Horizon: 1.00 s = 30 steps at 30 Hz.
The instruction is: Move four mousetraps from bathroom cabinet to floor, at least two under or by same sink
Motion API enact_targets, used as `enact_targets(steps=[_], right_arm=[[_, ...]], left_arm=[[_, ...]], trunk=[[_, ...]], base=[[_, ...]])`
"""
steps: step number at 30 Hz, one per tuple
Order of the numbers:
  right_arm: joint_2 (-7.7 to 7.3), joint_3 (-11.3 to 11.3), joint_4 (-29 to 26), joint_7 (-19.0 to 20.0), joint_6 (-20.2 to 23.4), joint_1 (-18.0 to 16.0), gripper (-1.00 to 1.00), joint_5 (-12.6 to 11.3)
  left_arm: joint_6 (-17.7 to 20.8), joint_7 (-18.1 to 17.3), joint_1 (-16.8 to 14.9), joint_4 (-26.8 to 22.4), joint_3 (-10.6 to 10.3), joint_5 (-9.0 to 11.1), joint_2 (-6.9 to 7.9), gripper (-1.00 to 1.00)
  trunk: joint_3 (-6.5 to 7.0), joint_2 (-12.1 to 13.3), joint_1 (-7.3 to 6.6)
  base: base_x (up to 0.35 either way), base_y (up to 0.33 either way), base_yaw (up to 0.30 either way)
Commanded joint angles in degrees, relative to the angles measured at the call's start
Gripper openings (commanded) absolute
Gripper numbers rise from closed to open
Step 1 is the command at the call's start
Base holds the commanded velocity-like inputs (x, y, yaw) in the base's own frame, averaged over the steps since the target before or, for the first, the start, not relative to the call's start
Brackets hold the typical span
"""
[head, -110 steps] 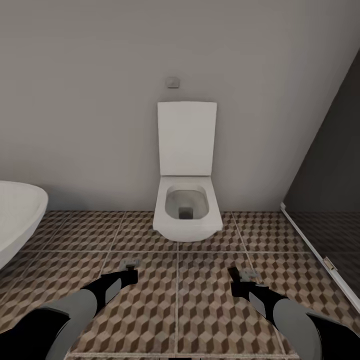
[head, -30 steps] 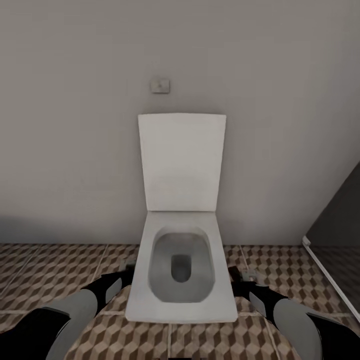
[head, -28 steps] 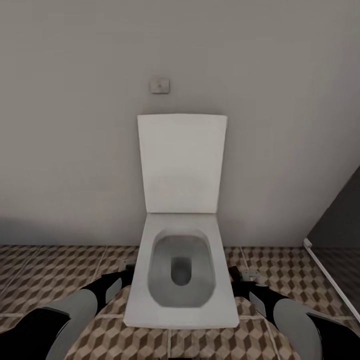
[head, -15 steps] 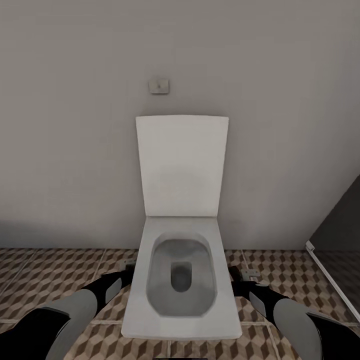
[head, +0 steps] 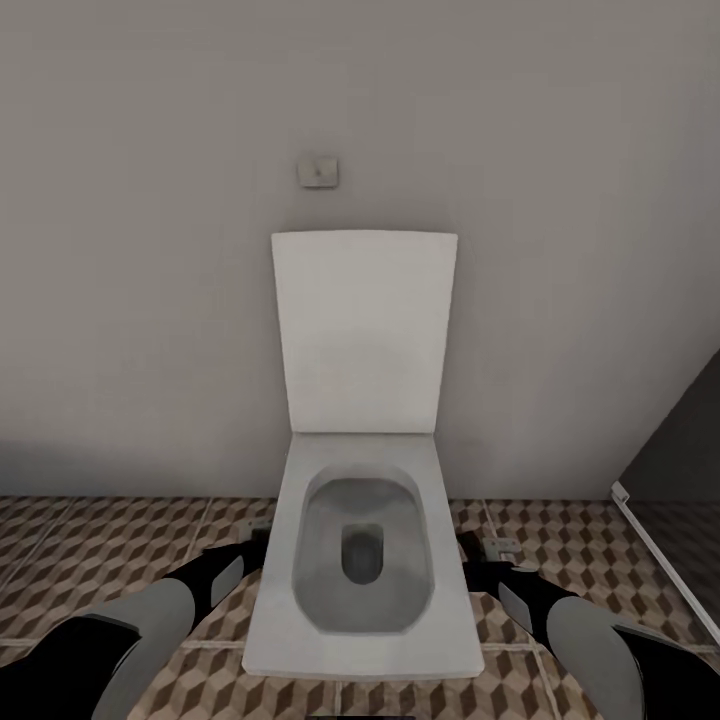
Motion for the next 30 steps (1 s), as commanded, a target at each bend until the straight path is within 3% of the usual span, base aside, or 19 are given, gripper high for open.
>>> enact_targets(steps=[1,30], right_arm=[[-0.03,-0.49,0.07,0.11,0.10,-0.06,-1.00,0.46],[-0.03,-0.49,-0.02,0.01,0.09,-0.06,-1.00,0.46]], left_arm=[[0.26,-0.09,-0.02,-0.06,-0.47,0.43,0.02,-1.00],[0.26,-0.09,-0.02,-0.06,-0.47,0.43,0.02,-1.00]], trunk=[[-0.05,-0.02,-0.01],[-0.70,-0.02,-0.01]], base=[[0.000,0.000,0.000],[0.000,0.000,0.010]])
